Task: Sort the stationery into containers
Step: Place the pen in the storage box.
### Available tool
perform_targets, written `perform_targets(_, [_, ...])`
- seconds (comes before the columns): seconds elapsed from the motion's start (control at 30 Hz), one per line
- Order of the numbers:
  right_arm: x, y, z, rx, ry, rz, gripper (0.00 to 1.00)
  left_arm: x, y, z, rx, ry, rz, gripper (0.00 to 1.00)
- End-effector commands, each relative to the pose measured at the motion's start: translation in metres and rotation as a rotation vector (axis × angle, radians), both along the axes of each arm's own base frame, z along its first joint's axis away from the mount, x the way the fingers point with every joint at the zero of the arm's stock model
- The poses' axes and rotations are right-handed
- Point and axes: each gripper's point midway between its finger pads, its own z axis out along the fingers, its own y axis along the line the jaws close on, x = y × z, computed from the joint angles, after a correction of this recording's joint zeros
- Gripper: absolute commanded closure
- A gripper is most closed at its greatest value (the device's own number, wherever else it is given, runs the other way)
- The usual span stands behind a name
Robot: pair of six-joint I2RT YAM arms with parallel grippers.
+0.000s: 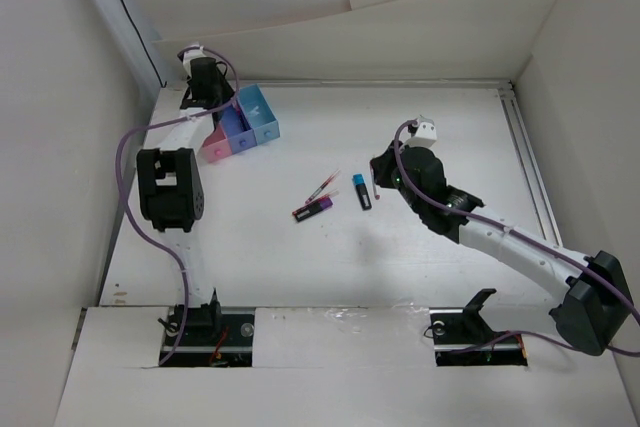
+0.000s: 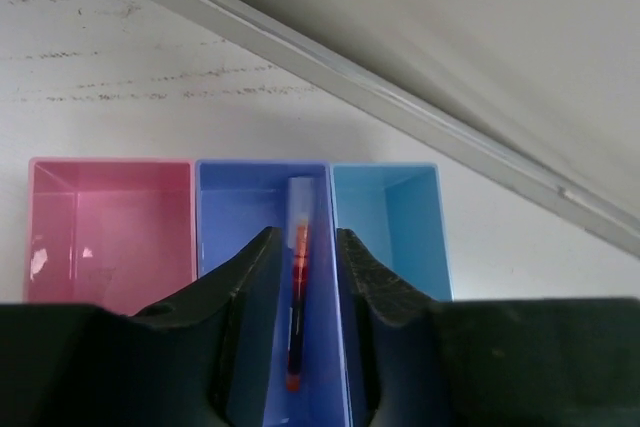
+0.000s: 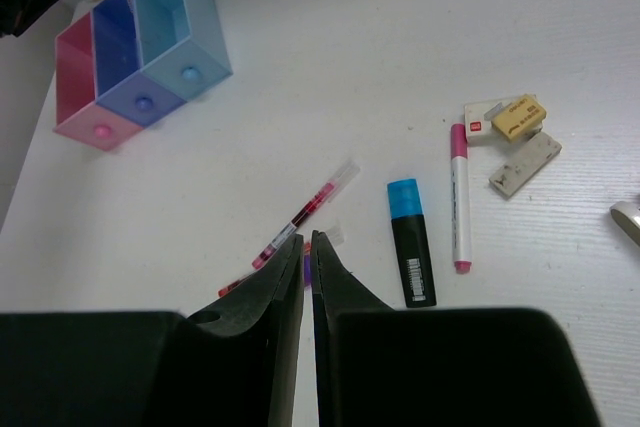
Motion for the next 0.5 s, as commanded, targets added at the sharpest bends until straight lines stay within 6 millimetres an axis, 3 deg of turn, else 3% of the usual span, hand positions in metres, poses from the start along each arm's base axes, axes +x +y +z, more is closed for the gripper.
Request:
perform_targets(0.0, [0.005,0.001,0.021,0.031,-0.044,-0.007,0.87,-0.015,-0.023,0.063,0.034,-0.114,-0.05,0.76])
perform_targets(0.03, [0.006,-0.001,0.021,0.029,-0.045,-0.016,0.87,-0.018,-0.03,0.07,0.033,-0.132,-0.062,0.78])
perform_targets(0.1, [0.005,-0.003,0.026,0.036,-0.057,-0.024,0.88,-0.032,-0.062,0.095,0.017,-0.193,-0.136,0.81])
perform_targets(0.17, [0.004,-0.007,0.026,0.035,-0.061,-0.035,0.91,-0.054,-0.092,0.093,-0.004,-0.199,-0.204,0.81])
perform_targets(0.2, [0.005,-0.009,0.026,0.032,-0.063,-0.048,0.91,-0.065,-0.126,0.092,-0.014,-0.198,-0.276,0.83])
perform_targets(0.23, [0.004,-0.011,0.031,0.047,-0.072,-0.059,0.93,-0.073,-0.145,0.09,0.001,-0.199,-0.319,0.83])
perform_targets(0.27, [0.003,-0.015,0.029,0.042,-0.073,-0.074,0.95,-0.092,-0.184,0.078,0.013,-0.176,-0.405,0.83])
perform_targets(0.33, [0.004,-0.018,0.03,0.039,-0.077,-0.09,0.95,-0.113,-0.226,0.067,0.051,-0.146,-0.518,0.83])
perform_targets(0.4, [0.004,-0.021,0.033,0.052,-0.083,-0.106,0.97,-0.132,-0.259,0.038,0.127,-0.078,-0.602,0.81])
perform_targets(0.43, [0.004,-0.024,0.029,0.043,-0.079,-0.119,0.97,-0.151,-0.289,0.027,0.137,-0.051,-0.663,0.81])
perform_targets(0.47, [0.003,-0.025,0.03,0.052,-0.076,-0.122,0.98,-0.162,-0.3,0.012,0.161,-0.01,-0.701,0.8])
